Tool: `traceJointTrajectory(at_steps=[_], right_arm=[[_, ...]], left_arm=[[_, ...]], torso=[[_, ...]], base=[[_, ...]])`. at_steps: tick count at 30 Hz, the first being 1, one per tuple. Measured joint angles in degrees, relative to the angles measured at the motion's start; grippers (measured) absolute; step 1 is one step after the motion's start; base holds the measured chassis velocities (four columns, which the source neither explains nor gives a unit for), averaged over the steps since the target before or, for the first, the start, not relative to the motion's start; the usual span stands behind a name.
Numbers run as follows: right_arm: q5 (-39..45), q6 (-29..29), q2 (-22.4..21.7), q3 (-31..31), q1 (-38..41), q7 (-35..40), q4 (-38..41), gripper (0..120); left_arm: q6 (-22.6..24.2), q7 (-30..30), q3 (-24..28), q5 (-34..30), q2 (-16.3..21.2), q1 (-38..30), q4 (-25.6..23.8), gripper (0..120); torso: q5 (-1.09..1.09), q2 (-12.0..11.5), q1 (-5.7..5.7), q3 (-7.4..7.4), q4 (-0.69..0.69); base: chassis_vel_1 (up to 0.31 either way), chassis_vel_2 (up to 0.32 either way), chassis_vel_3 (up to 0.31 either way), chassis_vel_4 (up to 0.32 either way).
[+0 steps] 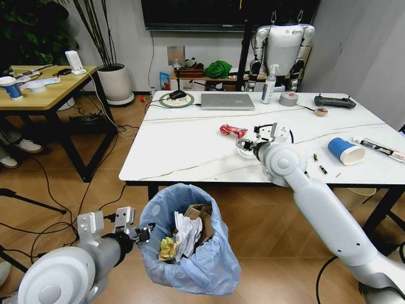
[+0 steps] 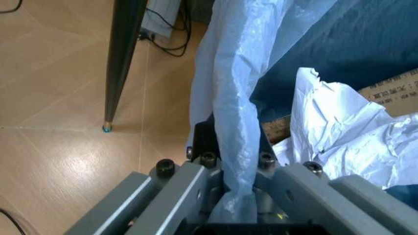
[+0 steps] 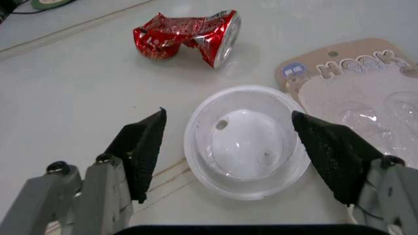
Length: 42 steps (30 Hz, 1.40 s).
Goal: Pick up the trash bin and place the trash from the table into it.
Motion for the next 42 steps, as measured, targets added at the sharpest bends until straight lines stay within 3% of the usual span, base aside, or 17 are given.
traceJointTrajectory(at_steps=[19,42], right_arm=[[-1.4,0.3,-0.7,-0.1,-2.0,0.3,-0.5,49],[-2.5,0.3,-3.1,0.5,-1.9,-0.3,-0.4,49]], left_arm=[[0.0,0.3,0.2,-0.5,0.1,-1.0,0.0,0],[0.0,0.4,0.3,-0.5,0.1,-1.0,0.0,0]], torso=[[-0.01,0.0,-0.01,-0.01,0.00],[0.00,0.0,-0.01,0.00,0.00]], base=[[0.000,0.000,0.000,0.000],[0.000,0.000,0.000,0.000]])
